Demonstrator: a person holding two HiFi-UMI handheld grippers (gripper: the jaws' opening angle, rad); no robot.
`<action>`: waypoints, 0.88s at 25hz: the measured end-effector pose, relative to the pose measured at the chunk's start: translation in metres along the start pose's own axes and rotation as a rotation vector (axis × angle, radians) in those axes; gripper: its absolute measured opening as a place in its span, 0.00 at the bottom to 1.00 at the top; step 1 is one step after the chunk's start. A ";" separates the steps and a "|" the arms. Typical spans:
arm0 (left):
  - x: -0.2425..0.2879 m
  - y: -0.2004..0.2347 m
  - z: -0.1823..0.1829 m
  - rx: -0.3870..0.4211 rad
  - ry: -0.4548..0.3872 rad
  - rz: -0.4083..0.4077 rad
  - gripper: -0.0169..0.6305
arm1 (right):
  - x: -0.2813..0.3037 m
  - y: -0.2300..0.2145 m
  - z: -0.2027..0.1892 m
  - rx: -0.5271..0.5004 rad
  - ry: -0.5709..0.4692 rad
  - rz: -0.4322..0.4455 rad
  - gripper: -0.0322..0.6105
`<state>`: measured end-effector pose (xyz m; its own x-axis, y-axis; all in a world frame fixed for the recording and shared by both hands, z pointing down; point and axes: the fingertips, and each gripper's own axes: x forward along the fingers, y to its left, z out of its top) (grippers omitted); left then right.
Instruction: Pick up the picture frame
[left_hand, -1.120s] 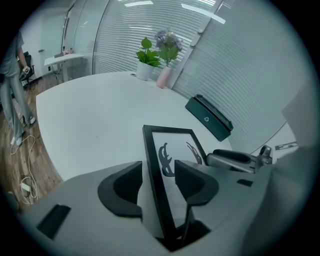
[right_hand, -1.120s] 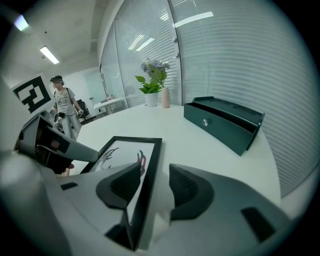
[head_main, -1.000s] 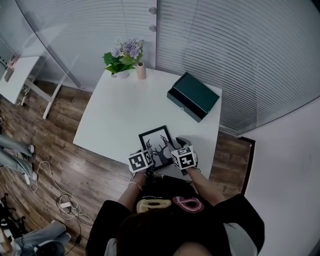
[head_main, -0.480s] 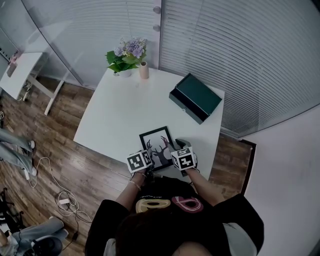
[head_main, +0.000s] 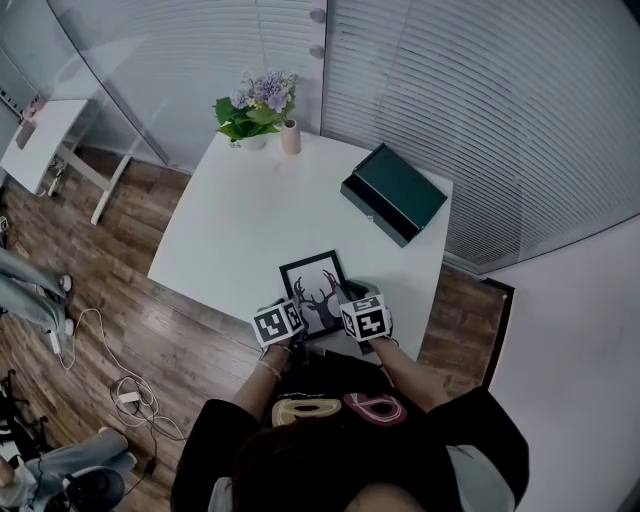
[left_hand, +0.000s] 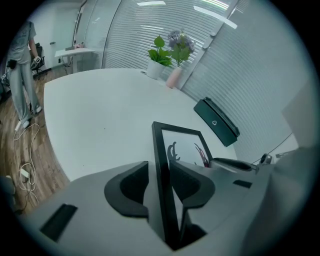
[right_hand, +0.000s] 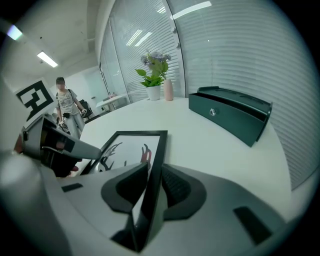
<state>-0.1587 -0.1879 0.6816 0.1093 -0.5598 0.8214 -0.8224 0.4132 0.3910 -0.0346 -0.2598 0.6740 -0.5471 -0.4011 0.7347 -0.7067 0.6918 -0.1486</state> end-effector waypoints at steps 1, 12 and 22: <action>0.000 0.000 0.000 -0.003 -0.001 -0.002 0.24 | 0.000 0.000 0.000 -0.002 0.000 -0.001 0.20; 0.000 0.003 0.000 -0.111 -0.001 -0.027 0.16 | 0.000 0.007 -0.001 0.040 0.019 0.018 0.18; 0.000 0.001 -0.002 -0.031 -0.004 -0.011 0.15 | -0.002 0.006 -0.004 0.051 0.038 0.011 0.17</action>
<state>-0.1588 -0.1862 0.6828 0.1163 -0.5670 0.8155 -0.8037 0.4287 0.4126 -0.0359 -0.2523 0.6741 -0.5386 -0.3701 0.7569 -0.7230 0.6642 -0.1898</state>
